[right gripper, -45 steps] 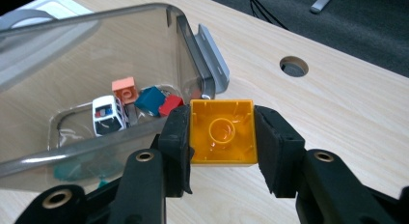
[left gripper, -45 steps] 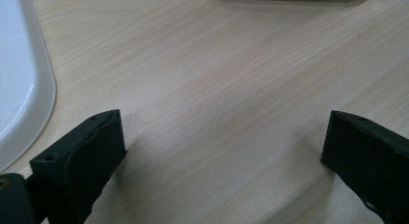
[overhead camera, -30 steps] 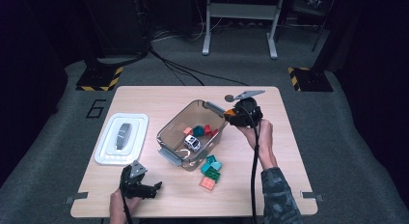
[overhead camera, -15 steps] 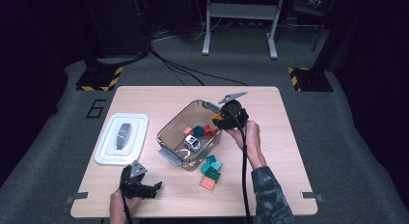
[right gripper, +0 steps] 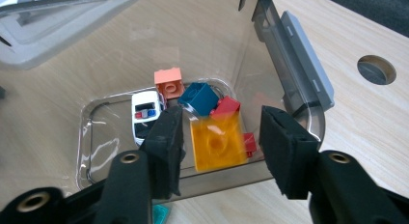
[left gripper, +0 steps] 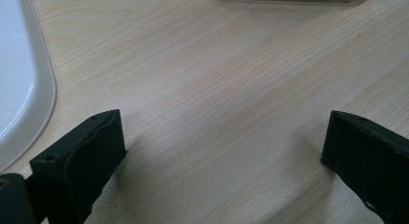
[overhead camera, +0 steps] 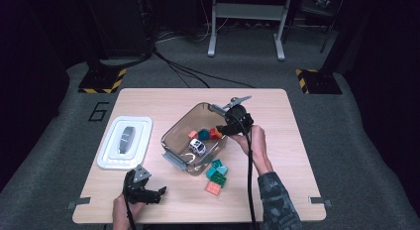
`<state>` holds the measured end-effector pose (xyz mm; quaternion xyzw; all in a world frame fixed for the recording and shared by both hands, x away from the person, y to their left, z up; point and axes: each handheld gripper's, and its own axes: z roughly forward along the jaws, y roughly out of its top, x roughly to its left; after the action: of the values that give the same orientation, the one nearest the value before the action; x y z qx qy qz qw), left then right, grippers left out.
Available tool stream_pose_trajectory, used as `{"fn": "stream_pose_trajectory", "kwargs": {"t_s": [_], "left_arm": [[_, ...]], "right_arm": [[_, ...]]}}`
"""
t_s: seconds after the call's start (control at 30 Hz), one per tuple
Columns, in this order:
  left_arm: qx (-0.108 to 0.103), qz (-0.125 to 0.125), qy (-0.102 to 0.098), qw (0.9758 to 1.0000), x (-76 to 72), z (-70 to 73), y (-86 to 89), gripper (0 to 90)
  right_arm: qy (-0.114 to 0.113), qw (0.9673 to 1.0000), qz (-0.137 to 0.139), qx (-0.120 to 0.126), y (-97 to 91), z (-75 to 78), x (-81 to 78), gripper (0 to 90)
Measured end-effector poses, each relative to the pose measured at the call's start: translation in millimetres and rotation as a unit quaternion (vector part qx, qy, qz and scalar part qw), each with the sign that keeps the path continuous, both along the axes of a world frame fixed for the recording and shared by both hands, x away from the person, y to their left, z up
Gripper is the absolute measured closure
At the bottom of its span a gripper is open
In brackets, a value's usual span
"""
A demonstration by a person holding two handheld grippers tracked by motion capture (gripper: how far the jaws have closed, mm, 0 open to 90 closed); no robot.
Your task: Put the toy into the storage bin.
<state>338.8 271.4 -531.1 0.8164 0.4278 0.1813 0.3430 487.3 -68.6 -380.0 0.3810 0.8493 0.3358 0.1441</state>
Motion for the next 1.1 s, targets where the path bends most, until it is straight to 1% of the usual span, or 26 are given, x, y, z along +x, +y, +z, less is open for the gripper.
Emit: {"fn": "stream_pose_trajectory", "kwargs": {"t_s": [0.03,0.13,0.23,0.3,0.4,0.43,0.5,0.53,0.6,0.67,0.7,0.73,0.77,0.8,0.83,0.87,0.9,1.03,1.1], "left_arm": [[-0.001,0.001,0.0,1.0,0.0,-0.1,-0.1,1.1],[0.0,0.0,0.0,1.0,-0.1,0.0,-0.1,1.1],[0.001,0.0,-0.001,1.0,0.1,0.0,0.1,1.1],[0.001,0.001,-0.001,1.0,0.0,0.0,0.0,1.1],[-0.001,0.0,0.0,1.0,0.0,0.0,-0.1,1.1],[0.003,-0.001,-0.002,1.0,0.2,0.2,0.3,1.1],[-0.001,0.001,0.0,1.0,-0.1,-0.1,-0.3,1.1],[0.002,-0.001,-0.001,1.0,0.2,0.1,0.2,1.1],[-0.001,0.0,0.0,1.0,0.0,0.0,-0.1,1.1],[0.0,0.001,0.0,1.0,-0.1,0.0,-0.2,1.1],[0.0,0.001,0.0,1.0,0.0,0.0,-0.1,1.1],[-0.001,0.001,0.001,1.0,-0.1,-0.1,-0.2,1.1],[0.001,-0.001,-0.001,1.0,0.1,0.1,0.1,1.1],[-0.002,0.001,0.0,1.0,-0.1,-0.1,-0.3,1.1],[0.0,0.0,0.0,1.0,0.0,0.0,-0.1,1.1],[0.003,-0.001,-0.002,1.0,0.2,0.2,0.3,1.1],[0.002,0.0,-0.001,1.0,0.1,0.1,0.1,1.1],[0.0,0.001,0.0,1.0,0.0,0.0,-0.1,1.1],[-0.001,0.001,0.0,1.0,0.0,0.0,-0.1,1.1]], "right_arm": [[-0.001,1.0,-0.002,0.001,-1.0,0.4,-0.8,45.4],[-0.006,0.9998,-0.005,0.017,-6.4,2.8,-5.2,36.7],[-0.014,0.9993,-0.011,0.033,-13.0,4.3,-12.8,28.5],[-0.02,0.9991,-0.01,0.037,-17.9,3.7,-17.6,23.3],[-0.023,0.9986,-0.01,0.045,-25.4,-0.2,-26.2,17.9],[-0.024,0.9986,-0.01,0.047,-27.5,-2.3,-29.1,16.4],[-0.02,0.9987,-0.007,0.047,-30.6,-8.1,-34.8,14.5],[-0.019,0.9987,-0.007,0.048,-31.7,-11.4,-38.2,14.3],[-0.017,0.9989,0.0,0.044,-33.3,-19.1,-43.3,13.4],[-0.01,0.9992,0.002,0.04,-33.5,-28.0,-48.9,13.0],[-0.009,0.9991,0.008,0.041,-33.4,-33.4,-50.9,12.4],[-0.002,0.9992,0.009,0.038,-32.7,-38.5,-53.5,12.1],[-0.001,0.9993,0.011,0.036,-31.8,-44.1,-56.2,11.9],[0.004,0.9991,0.016,0.039,-30.8,-49.5,-59.1,11.9],[0.005,0.9991,0.021,0.035,-29.6,-55.2,-61.4,12.0],[0.01,0.9992,0.02,0.032,-27.5,-60.7,-64.3,11.9],[0.013,0.9991,0.024,0.031,-26.3,-65.9,-66.3,12.1],[0.021,0.9989,0.033,0.026,-20.8,-83.4,-72.6,16.5],[0.022,0.9987,0.039,0.024,-17.5,-89.1,-74.5,23.9]]}}
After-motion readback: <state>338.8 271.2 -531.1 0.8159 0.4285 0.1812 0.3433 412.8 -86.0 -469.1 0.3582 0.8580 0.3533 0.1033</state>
